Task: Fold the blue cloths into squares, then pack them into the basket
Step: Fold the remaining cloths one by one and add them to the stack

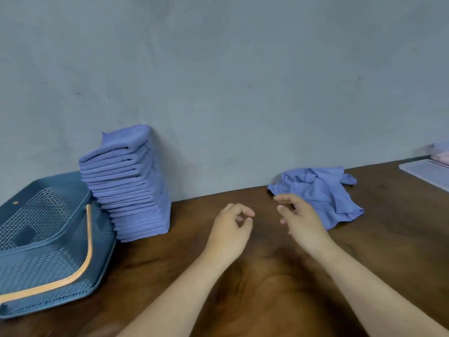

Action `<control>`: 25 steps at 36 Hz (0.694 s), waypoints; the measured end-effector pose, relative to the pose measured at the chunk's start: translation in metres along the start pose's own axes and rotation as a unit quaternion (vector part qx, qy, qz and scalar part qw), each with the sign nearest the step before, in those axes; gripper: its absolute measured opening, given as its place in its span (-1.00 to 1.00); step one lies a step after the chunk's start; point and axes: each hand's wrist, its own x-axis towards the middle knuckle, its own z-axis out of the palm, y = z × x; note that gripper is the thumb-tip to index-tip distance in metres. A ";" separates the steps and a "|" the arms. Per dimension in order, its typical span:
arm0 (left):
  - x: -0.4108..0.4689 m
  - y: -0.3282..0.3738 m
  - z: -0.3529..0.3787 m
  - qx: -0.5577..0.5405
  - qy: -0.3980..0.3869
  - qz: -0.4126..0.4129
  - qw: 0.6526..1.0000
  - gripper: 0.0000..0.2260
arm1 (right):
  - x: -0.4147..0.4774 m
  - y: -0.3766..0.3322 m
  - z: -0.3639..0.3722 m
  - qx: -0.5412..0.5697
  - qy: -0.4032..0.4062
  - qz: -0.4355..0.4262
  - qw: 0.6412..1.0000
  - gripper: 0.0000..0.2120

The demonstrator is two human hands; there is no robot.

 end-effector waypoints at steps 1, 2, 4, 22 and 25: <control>0.004 0.000 0.014 0.008 -0.014 0.003 1.000 -0.84 | -0.001 0.011 -0.011 -0.001 0.022 0.005 1.000 -0.78; 0.009 0.000 0.026 0.016 -0.027 0.006 0.999 -0.85 | -0.002 0.022 -0.021 -0.006 0.045 0.006 0.999 -0.79; 0.023 0.002 0.051 0.034 -0.054 0.015 0.998 -0.88 | -0.005 0.047 -0.041 -0.023 0.089 -0.002 0.996 -0.77; 0.118 0.012 0.206 0.304 -0.151 0.169 0.925 -0.86 | 0.039 0.109 -0.087 -0.006 0.250 0.011 0.968 -0.75; 0.108 0.001 0.195 0.292 -0.143 0.179 0.929 -0.87 | 0.038 0.106 -0.089 -0.016 0.252 -0.006 0.967 -0.76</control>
